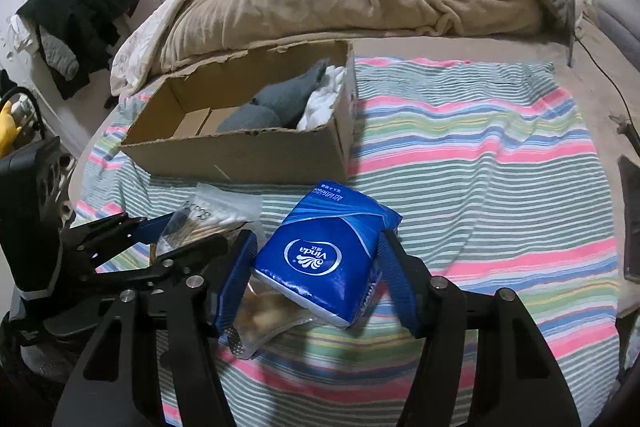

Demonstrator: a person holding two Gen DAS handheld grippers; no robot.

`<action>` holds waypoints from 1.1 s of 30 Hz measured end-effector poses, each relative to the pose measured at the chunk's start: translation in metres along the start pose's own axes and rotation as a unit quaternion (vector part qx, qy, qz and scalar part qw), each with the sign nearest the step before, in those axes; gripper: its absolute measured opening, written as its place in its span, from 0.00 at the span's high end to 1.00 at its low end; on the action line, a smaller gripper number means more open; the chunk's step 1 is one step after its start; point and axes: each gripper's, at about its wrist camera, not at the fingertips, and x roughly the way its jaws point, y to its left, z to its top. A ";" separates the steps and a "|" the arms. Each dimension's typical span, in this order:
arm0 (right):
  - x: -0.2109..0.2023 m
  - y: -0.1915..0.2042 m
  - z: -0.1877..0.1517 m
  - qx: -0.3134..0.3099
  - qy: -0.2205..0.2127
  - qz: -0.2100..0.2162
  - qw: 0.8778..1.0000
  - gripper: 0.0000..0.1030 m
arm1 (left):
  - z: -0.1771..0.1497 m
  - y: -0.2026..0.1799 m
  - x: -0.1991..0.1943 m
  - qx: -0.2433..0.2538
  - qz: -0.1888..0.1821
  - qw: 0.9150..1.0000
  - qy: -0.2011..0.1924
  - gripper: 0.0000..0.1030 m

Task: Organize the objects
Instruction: 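Grasp the cotton swab bag with the left gripper while the right grasps the Vinda tissues, then lower swab bag and blue tissue pack into the box and release both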

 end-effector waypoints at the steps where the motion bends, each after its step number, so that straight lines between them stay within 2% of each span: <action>1: -0.001 0.000 0.000 0.000 -0.001 0.000 1.000 0.37 | -0.001 0.000 -0.002 0.000 -0.001 1.000 -0.002 0.57; 7: -0.007 0.006 0.001 -0.014 -0.008 0.001 1.000 0.37 | -0.002 0.003 -0.020 -0.003 -0.006 1.000 -0.013 0.57; 19: -0.023 0.026 0.021 -0.047 -0.036 0.004 0.998 0.37 | 0.018 0.034 -0.077 -0.019 0.012 0.997 -0.070 0.57; 29: -0.025 0.061 0.051 -0.094 -0.063 0.012 0.994 0.37 | 0.047 0.069 -0.091 -0.023 0.035 0.995 -0.092 0.57; 33: -0.022 0.070 0.065 -0.106 -0.071 0.014 0.992 0.37 | 0.058 0.081 -0.090 -0.031 0.032 0.995 -0.095 0.57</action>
